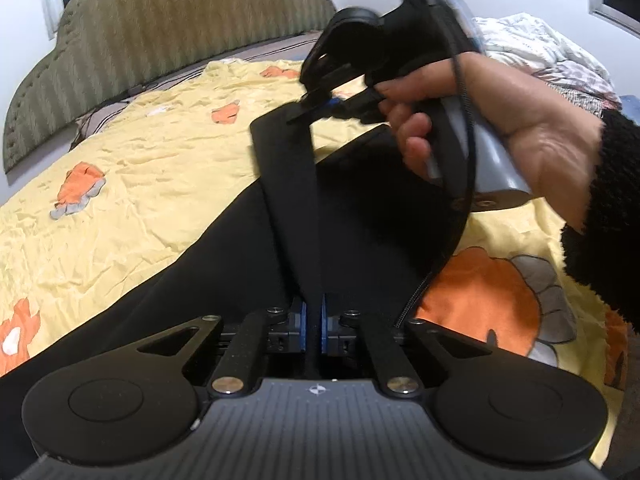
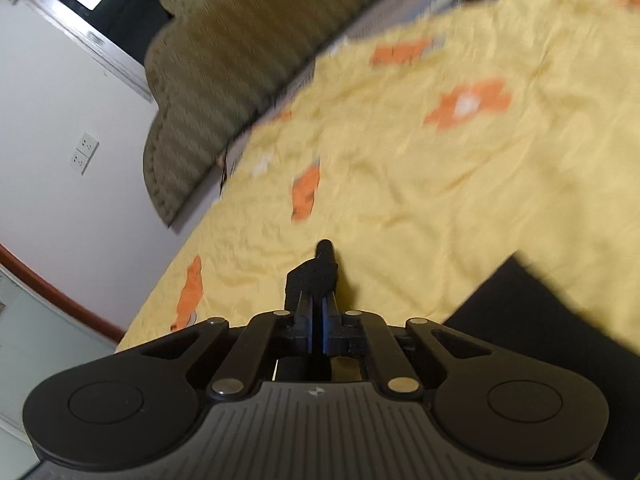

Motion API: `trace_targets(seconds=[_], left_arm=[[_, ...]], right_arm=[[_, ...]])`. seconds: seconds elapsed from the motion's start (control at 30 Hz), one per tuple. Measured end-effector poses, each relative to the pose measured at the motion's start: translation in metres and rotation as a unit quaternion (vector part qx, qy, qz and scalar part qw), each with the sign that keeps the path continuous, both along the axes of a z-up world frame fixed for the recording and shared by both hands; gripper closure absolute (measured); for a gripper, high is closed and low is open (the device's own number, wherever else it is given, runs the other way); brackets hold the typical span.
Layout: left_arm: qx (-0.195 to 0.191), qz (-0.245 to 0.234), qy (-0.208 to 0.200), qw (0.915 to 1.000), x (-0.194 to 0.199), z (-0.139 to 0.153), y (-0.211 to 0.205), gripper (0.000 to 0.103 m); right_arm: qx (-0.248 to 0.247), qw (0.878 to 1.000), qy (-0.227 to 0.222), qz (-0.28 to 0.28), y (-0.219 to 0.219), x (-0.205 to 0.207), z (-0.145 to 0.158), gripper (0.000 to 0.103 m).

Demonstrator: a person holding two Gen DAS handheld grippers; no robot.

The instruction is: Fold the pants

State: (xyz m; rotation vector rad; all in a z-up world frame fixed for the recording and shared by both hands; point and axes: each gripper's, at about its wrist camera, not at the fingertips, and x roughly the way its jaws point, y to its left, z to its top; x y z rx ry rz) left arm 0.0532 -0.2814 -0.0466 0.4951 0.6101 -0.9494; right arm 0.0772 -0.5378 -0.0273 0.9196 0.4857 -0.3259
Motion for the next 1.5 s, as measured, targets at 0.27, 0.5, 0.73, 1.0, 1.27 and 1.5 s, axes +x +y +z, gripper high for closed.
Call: trace_targets(seconds=[0.27,0.5,0.73,1.0,1.27,1.5], left_arm=[[0.014,-0.01,-0.028,0.9994,-0.016,-0.005,-0.006,0.097],[0.009,-0.026,-0.025,0.9993,-0.018,0.003,-0.002,0.097],[0.017,-0.046,-0.024,0.9985,-0.024,0.0,-0.003,0.097],[0.034,-0.045,-0.026,0.9981,-0.028,-0.005,-0.002,0.075],[-0.011,-0.012,-0.004,0.9999,-0.023,0.037,0.066,0.035],[0.058,0.177,0.012,0.9823,0.064,0.037,0.101,0.032]], right_arm=[[0.002,1.0,0.018,-0.02,-0.02,-0.051,0.001,0.099],[-0.036,0.997,0.002,-0.071,-0.01,-0.1,0.017,0.099],[-0.024,0.992,0.017,-0.122,-0.002,-0.157,-0.002,0.099],[-0.005,0.989,0.073,-0.128,0.0,-0.16,-0.018,0.095],[-0.181,0.98,0.079,0.012,0.048,-0.112,0.037,0.081],[-0.243,0.907,0.138,0.316,0.144,0.021,0.013,0.081]])
